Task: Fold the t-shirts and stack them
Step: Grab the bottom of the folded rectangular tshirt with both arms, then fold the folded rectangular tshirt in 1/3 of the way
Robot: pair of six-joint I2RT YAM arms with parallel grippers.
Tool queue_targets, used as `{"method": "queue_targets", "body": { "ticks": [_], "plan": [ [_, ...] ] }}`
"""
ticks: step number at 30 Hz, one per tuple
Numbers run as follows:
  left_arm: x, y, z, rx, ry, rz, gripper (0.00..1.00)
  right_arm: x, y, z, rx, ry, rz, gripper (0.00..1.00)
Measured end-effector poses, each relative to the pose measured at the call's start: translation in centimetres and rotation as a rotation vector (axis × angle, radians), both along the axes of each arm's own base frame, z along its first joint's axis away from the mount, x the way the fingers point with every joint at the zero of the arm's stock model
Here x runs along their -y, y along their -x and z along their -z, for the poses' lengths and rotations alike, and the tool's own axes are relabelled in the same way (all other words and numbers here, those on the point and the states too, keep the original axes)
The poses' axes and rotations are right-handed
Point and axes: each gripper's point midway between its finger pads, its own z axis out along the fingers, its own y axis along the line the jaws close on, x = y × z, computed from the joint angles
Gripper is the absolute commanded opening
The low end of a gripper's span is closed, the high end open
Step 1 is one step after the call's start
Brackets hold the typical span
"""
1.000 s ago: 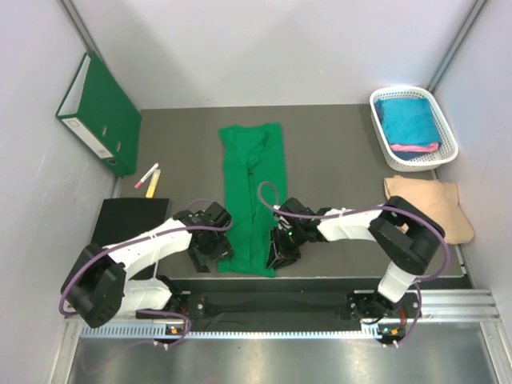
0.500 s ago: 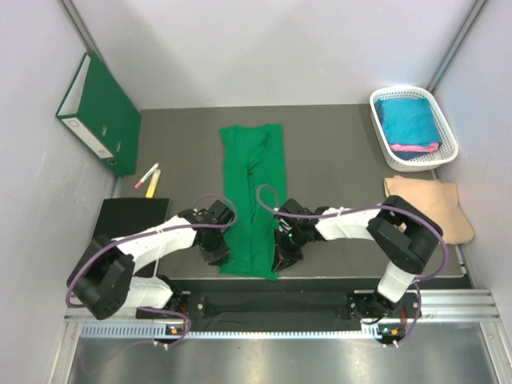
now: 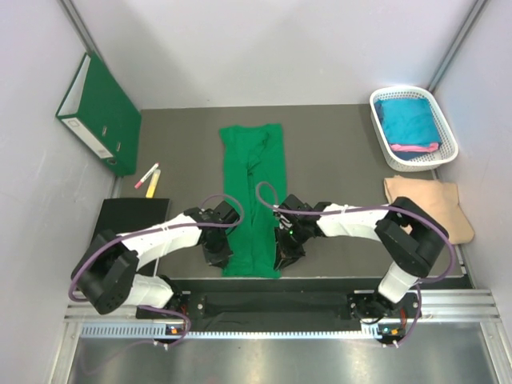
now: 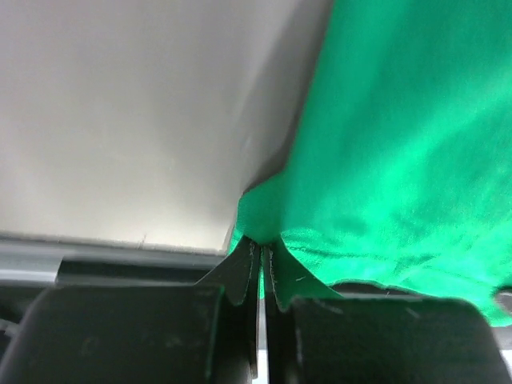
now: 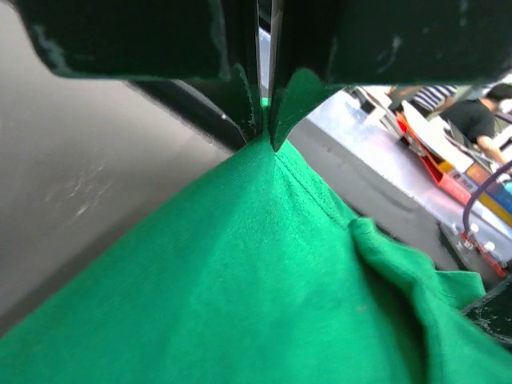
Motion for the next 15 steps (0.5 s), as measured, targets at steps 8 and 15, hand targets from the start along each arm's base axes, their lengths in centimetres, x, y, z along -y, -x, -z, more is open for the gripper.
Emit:
{"method": "queue_targets", "body": {
  "ticks": [8,15],
  "plan": [
    [1.3,0.0,-5.1,0.027,0.084,0.018,0.00,-0.6,-0.9,-4.1,0.056,-0.044,-0.063,0.03],
    [3.5,-2.8,-9.3,0.095,0.134,0.018,0.00,0.5,-4.7,-6.9,0.117,-0.064,-0.039,0.04]
  ]
}}
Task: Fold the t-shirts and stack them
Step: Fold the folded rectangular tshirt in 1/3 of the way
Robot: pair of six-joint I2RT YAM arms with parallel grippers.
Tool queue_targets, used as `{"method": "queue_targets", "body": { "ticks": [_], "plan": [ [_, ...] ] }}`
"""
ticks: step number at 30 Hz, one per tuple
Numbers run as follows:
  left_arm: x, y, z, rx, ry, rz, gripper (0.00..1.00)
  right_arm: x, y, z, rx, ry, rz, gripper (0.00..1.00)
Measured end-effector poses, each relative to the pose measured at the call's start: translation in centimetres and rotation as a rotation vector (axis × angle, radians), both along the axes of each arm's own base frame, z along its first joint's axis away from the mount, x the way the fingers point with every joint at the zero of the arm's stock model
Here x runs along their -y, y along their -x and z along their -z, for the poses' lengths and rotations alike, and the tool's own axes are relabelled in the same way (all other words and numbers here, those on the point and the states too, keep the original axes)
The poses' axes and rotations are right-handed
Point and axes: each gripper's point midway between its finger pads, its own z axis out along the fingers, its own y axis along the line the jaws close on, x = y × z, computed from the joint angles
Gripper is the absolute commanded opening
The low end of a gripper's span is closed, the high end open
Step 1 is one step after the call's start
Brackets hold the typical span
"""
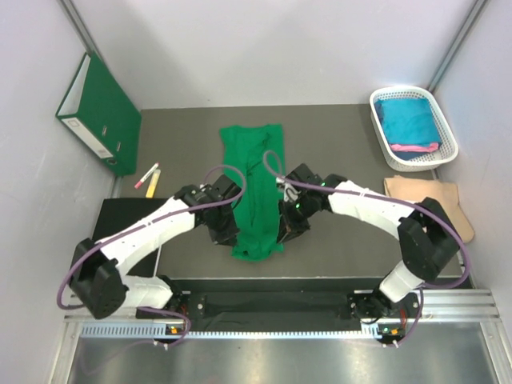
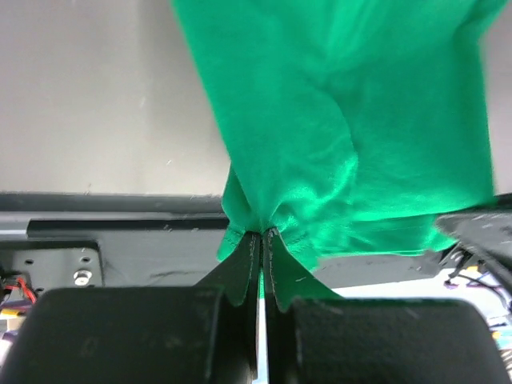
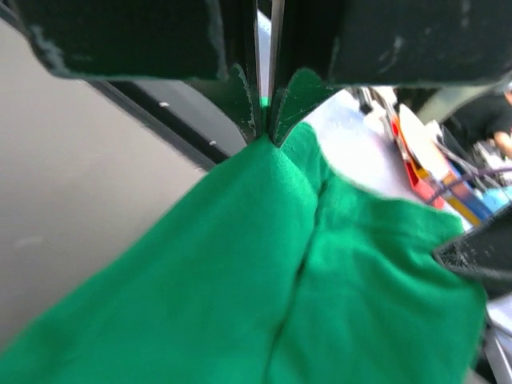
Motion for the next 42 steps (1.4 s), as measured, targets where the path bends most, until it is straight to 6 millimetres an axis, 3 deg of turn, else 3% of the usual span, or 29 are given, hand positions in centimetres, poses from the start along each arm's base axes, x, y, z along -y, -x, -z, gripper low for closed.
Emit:
{"method": "queue_targets", "body": {
  "ticks": [6,12,18,23,29,30,31,32,33,34,35,36,39,42],
  "plan": [
    [0.5,-4.1,-0.1,-0.009,-0.016,-0.038,0.00,2.4,-7.1,-2.3,0.092,-0.033,0.090,0.04],
    [0.6,-9.7,-0.3,0.007,-0.012,-0.069,0.00,1.3,-13.5,-3.3,0.177,-0.076,0.056,0.05],
    [1.0,-14.8,0.9,0.006,-0.003,-0.072,0.00,-0.1,-16.3,-0.5,0.144,-0.066,0.012,0.06],
    [0.6,-17.6,2.5,-0.029,-0.003,-0.092,0.00,-0.1,-18.5,1.4,0.116,-0.055,0.028,0.07],
    [-0.6,-21.4,2.8,-0.022,0.008,-0.142,0.00,0.2,-22.9,1.2,0.156,-0.083,0.078,0.09],
    [-0.8,-21.9,2.8,-0.020,0.010,-0.149,0.00,0.2,-23.6,1.1,0.164,-0.089,0.084,0.14],
    [-1.1,-22.5,2.7,-0.017,0.012,-0.160,0.09,0.2,-24.6,0.8,0.180,-0.098,0.093,0.28],
    [-1.4,-23.0,2.8,-0.015,0.012,-0.168,0.37,0.2,-25.3,0.8,0.187,-0.103,0.101,0.37],
    [-1.7,-23.4,2.8,-0.020,0.009,-0.175,0.54,0.1,-26.2,0.7,0.195,-0.109,0.111,0.54],
    [-2.1,-23.9,2.9,-0.024,0.006,-0.182,0.68,0.1,-27.2,0.6,0.212,-0.116,0.119,0.64],
    [-2.4,-24.3,3.0,-0.030,0.003,-0.193,0.88,0.2,-28.0,0.8,0.223,-0.116,0.131,0.74],
    [-2.6,-24.5,3.1,-0.033,-0.002,-0.195,0.97,0.4,-28.5,0.9,0.234,-0.111,0.145,0.95],
    [-3.5,-24.9,3.2,-0.038,-0.022,-0.221,0.98,1.9,-29.5,1.7,0.295,-0.063,0.188,1.00],
    [-4.2,-25.0,3.0,-0.024,-0.042,-0.231,0.98,4.1,-28.2,1.4,0.347,0.005,0.230,1.00]
  ]
}}
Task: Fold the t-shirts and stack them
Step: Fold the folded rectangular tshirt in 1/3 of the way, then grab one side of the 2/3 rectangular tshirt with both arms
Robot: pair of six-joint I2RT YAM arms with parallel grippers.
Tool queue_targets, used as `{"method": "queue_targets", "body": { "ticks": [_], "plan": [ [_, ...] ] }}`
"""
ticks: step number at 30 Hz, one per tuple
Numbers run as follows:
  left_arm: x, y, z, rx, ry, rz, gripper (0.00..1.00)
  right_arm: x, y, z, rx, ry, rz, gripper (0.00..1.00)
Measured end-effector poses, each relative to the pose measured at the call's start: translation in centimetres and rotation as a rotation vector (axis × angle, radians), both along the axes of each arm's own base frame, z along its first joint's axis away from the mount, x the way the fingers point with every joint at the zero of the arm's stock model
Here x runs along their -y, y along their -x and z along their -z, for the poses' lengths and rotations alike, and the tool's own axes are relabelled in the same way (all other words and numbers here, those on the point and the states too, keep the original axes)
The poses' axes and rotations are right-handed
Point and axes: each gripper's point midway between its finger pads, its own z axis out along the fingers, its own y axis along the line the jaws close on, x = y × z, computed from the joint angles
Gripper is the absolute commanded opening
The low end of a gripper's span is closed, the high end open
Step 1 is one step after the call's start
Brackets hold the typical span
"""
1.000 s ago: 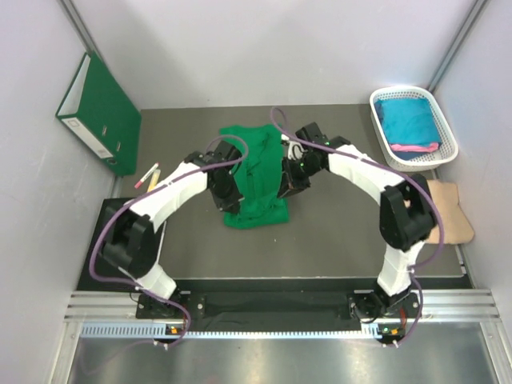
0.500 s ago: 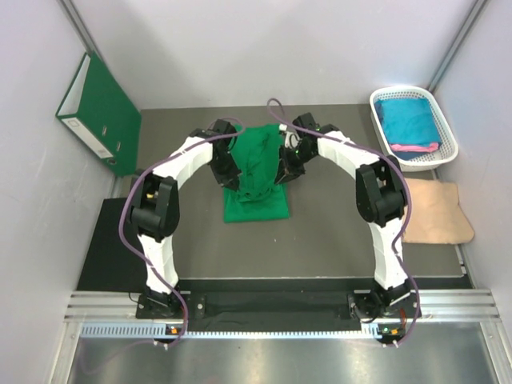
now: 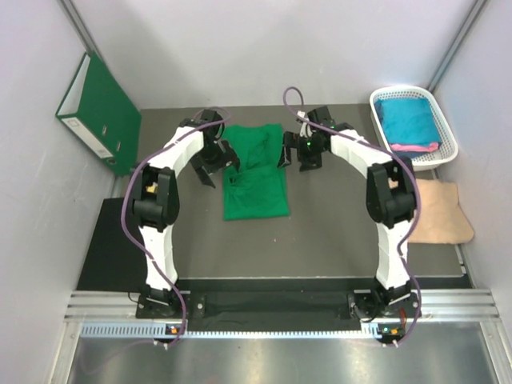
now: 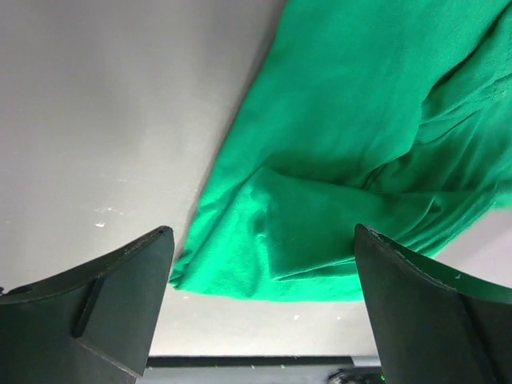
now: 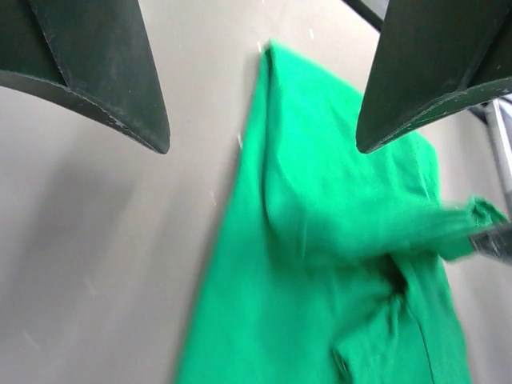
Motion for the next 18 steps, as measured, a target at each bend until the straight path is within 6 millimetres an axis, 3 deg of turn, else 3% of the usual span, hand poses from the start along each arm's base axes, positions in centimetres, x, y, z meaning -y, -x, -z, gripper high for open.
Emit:
{"method": "queue_targets", "body": {
  "ticks": [5,8,10,15,17,18],
  "plan": [
    [-1.2,2.8,-0.7,0.007,-0.025,-0.005,0.95,2.0,1.7,-4.6,0.104,0.019,0.036,1.00],
    [-1.9,5.7,-0.5,-0.002,-0.027,-0.010,0.98,2.5,3.9,-5.3,0.108,-0.004,0.028,1.00],
    [-2.5,8.1,0.1,-0.026,-0.032,-0.023,0.98,2.7,6.1,-3.8,0.043,-0.020,0.022,1.00],
    [-3.3,11.4,1.0,-0.039,-0.032,-0.058,0.95,3.4,12.8,3.1,-0.213,-0.050,0.027,0.97],
    [-3.2,11.9,1.0,-0.018,-0.008,-0.064,0.91,3.0,15.2,3.9,-0.309,-0.106,0.030,0.96],
    [-3.1,12.2,1.0,-0.008,0.002,-0.065,0.90,2.7,15.4,3.7,-0.307,-0.127,0.028,0.95]
  ]
}}
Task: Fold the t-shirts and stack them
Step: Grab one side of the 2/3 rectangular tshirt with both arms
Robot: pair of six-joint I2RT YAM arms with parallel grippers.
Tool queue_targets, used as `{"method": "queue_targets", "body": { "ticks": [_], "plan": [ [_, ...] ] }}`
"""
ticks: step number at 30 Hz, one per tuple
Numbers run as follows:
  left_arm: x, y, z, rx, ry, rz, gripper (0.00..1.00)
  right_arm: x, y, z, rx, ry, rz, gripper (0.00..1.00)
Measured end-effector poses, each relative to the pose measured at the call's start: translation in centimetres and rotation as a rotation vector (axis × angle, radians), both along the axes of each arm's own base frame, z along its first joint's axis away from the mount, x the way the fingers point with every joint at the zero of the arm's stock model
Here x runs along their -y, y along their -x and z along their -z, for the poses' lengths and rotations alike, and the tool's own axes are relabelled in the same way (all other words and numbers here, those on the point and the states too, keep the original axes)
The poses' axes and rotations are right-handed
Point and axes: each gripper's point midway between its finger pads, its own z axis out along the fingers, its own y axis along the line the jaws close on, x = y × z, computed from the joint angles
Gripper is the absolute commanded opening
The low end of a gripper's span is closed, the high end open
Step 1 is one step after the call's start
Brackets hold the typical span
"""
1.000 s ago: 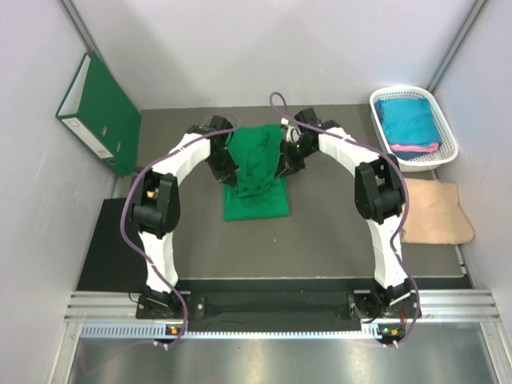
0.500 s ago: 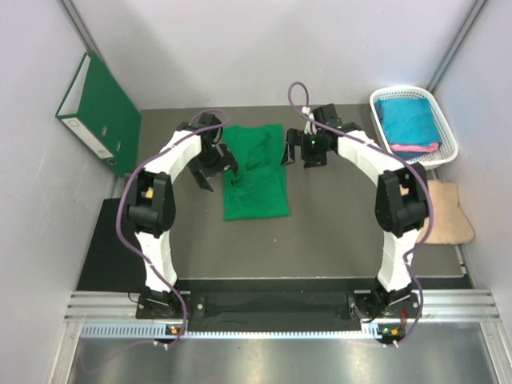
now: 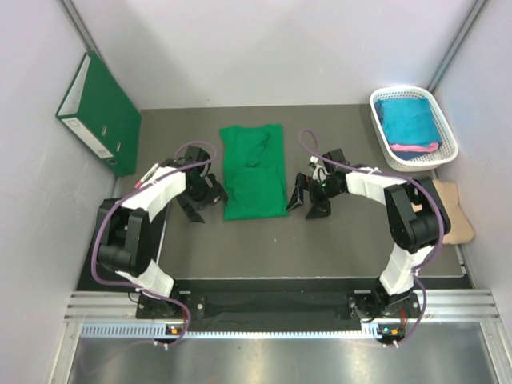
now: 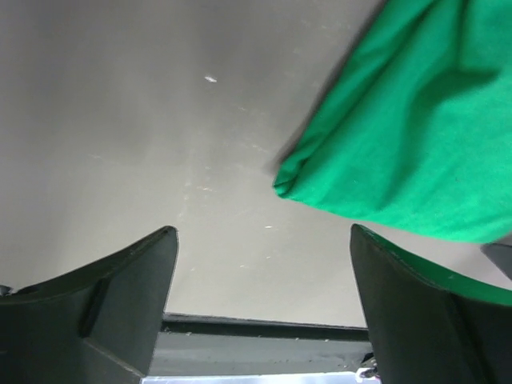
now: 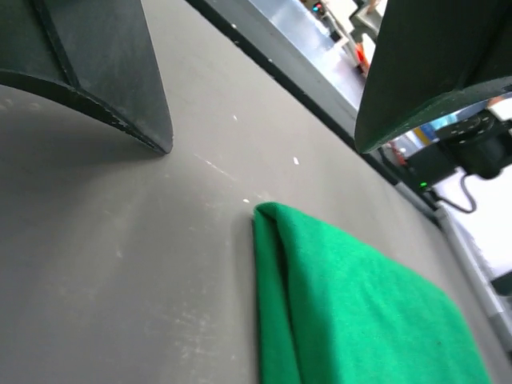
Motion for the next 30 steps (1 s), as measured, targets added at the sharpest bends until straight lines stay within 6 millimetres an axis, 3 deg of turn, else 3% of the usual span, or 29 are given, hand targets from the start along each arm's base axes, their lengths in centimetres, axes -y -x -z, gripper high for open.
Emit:
{"method": "queue_targets", "body": {
  "ticks": [7,12,13,15,16,17,20,30],
  "plan": [
    [1.9,0.4,1.3,0.060,0.096,0.009,0.75,-1.4,-0.1,-0.2,0.007,-0.092,0.020,0.87],
    [2.9,0.6,2.3,0.070,0.130,0.016,0.61,-2.3,-0.5,0.1,-0.002,-0.116,0.020,0.66],
    [3.1,0.5,2.4,0.074,0.134,0.018,0.49,-2.6,-0.6,0.3,-0.005,-0.118,0.017,0.63],
    [3.8,0.1,2.7,0.083,0.145,0.019,0.32,-3.2,-0.6,0.6,-0.014,-0.128,0.012,0.47],
    [4.1,0.0,2.9,0.084,0.146,0.022,0.12,-3.5,-0.6,0.7,-0.019,-0.128,0.009,0.40],
    [4.2,-0.1,3.0,0.083,0.148,0.024,0.02,-3.8,-0.6,1.0,-0.018,-0.127,0.004,0.24],
    [4.7,-0.1,3.6,0.073,0.150,0.023,0.00,-4.7,0.0,2.0,-0.044,-0.122,-0.010,0.07],
    [4.1,0.4,4.0,0.054,0.107,0.015,0.00,-4.9,0.6,2.2,-0.044,-0.091,-0.009,0.02]
  ]
}}
